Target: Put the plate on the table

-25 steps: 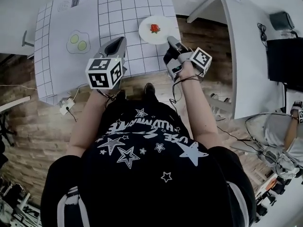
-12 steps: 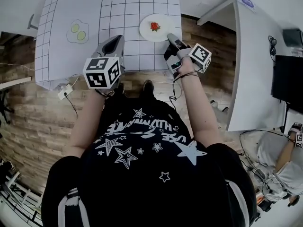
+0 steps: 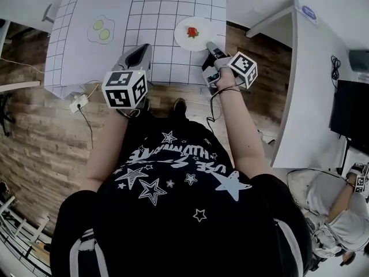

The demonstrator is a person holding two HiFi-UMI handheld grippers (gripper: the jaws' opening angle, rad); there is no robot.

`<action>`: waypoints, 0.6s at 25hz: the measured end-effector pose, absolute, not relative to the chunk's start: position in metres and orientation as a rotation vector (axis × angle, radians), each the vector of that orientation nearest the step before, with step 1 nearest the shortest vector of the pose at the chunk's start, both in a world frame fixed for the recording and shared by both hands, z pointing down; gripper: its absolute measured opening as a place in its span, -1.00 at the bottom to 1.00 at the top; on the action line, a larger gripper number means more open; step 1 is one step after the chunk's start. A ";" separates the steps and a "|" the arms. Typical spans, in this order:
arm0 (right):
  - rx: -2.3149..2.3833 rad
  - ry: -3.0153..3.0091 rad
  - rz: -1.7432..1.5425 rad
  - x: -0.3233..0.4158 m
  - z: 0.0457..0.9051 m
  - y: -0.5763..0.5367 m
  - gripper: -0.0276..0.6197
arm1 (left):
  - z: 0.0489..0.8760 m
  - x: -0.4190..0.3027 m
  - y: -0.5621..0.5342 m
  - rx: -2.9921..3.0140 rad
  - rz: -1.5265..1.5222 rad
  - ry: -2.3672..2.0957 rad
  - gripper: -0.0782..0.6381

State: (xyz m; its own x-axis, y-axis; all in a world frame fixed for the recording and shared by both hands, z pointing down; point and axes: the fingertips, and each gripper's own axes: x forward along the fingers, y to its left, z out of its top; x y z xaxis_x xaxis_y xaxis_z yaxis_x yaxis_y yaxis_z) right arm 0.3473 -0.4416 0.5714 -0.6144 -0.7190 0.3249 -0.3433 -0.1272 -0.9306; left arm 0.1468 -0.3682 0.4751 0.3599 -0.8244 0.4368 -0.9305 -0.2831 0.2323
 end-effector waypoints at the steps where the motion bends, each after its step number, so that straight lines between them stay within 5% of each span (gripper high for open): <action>1: -1.202 1.861 -1.804 0.347 0.572 -0.442 -0.86 | 0.474 0.147 -0.368 2.184 0.317 -1.531 -0.76; 15: -1.410 2.013 -1.754 0.348 0.575 -0.450 -0.85 | 0.479 0.141 -0.373 2.214 0.337 -1.483 -0.76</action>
State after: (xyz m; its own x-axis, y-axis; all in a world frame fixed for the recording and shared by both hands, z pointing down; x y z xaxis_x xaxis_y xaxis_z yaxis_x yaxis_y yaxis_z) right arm 0.3482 -0.4497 0.5753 -0.5581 -0.6913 0.4589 -0.5492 -0.1067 -0.8288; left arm 0.1408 -0.3728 0.4785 0.3912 -0.8086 0.4393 -0.9191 -0.3192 0.2310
